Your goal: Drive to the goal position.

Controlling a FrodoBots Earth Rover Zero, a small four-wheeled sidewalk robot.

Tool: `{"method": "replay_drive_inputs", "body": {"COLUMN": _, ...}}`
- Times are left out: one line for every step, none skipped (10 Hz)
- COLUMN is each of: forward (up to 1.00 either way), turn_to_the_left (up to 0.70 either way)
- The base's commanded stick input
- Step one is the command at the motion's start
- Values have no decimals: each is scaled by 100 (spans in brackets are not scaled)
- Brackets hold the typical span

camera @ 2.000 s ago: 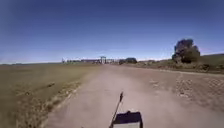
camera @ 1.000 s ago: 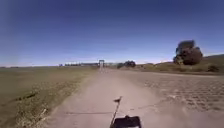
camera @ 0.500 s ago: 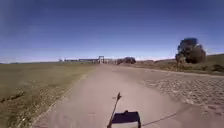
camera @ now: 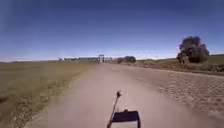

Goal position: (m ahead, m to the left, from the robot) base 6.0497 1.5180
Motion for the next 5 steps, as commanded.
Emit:
{"method": "replay_drive_inputs", "body": {"forward": 100, "turn_to_the_left": 15}}
{"method": "replay_drive_inputs", "body": {"forward": 100, "turn_to_the_left": 30}}
{"method": "replay_drive_inputs", "body": {"forward": 100, "turn_to_the_left": 37}}
{"method": "replay_drive_inputs", "body": {"forward": 100, "turn_to_the_left": 28}}
{"method": "replay_drive_inputs", "body": {"forward": 100, "turn_to_the_left": 19}}
